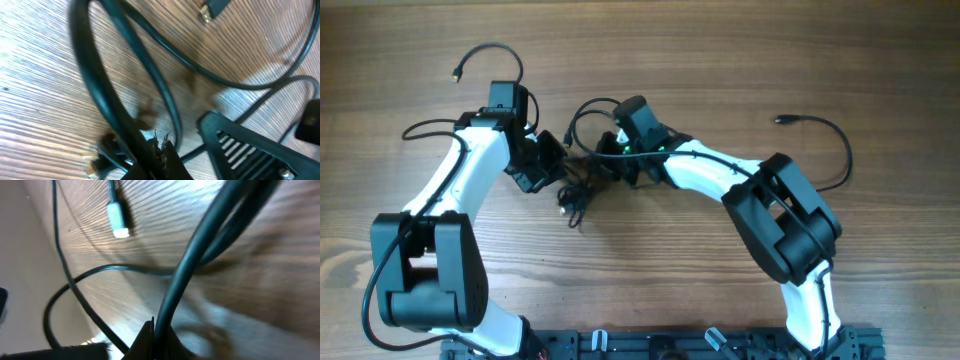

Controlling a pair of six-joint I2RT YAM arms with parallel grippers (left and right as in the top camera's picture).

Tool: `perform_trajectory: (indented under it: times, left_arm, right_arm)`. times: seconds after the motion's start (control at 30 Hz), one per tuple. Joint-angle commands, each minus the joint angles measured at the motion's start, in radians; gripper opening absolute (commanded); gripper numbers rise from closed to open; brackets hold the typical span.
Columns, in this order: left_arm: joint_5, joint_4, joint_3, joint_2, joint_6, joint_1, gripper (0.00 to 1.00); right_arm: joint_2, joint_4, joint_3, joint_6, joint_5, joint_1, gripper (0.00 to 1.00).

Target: Untangle cables

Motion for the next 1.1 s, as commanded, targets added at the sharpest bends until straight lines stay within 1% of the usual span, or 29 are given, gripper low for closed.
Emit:
perform_trajectory:
  times: [0.0,0.27,0.37,0.5,0.63,0.73,0.93,0.97,1.0,1.03,1.07]
  left_arm:
    - [-0.048,-0.008,-0.01,0.006,0.014,0.063,0.04]
    - [0.198,-0.008,-0.01,0.006,0.017,0.27,0.04]
    - [0.254,-0.007,-0.01,0.006,0.017,0.333,0.04]
    - [0.254,-0.007,-0.01,0.006,0.017,0.412,0.04]
    - [0.237,-0.007,-0.01,0.006,0.016,0.468,0.04]
    - [0.236,-0.006,-0.01,0.006,0.016,0.487,0.04]
    - [0.187,-0.003,-0.01,0.006,0.016,0.486,0.05]
    - [0.181,-0.004,-0.01,0.006,0.016,0.486,0.07]
    - [0.18,-0.004,-0.01,0.006,0.016,0.486,0.13]
    - [0.18,-0.005,-0.01,0.006,0.016,0.486,0.24]
    - [0.18,-0.005,-0.01,0.006,0.016,0.485,0.42]
  right_arm:
    - [-0.05,-0.099,0.013,-0.174,0.022,-0.108,0.04]
    - [-0.177,-0.342,0.013,-0.426,0.053,-0.297,0.04]
    - [-0.193,-0.409,0.013,-0.472,0.068,-0.36,0.04]
    - [-0.193,-0.479,0.013,-0.527,0.074,-0.446,0.04]
    - [-0.193,-0.537,0.013,-0.614,0.071,-0.523,0.04]
    - [-0.193,-0.579,0.013,-0.661,0.071,-0.56,0.04]
    - [-0.193,-0.598,0.013,-0.684,0.071,-0.575,0.04]
    - [-0.193,-0.598,0.013,-0.684,0.071,-0.574,0.04]
    - [-0.193,-0.598,0.013,-0.684,0.07,-0.573,0.04]
    - [-0.193,-0.598,0.013,-0.684,0.067,-0.573,0.04]
    - [-0.193,-0.598,0.013,-0.684,0.066,-0.573,0.04]
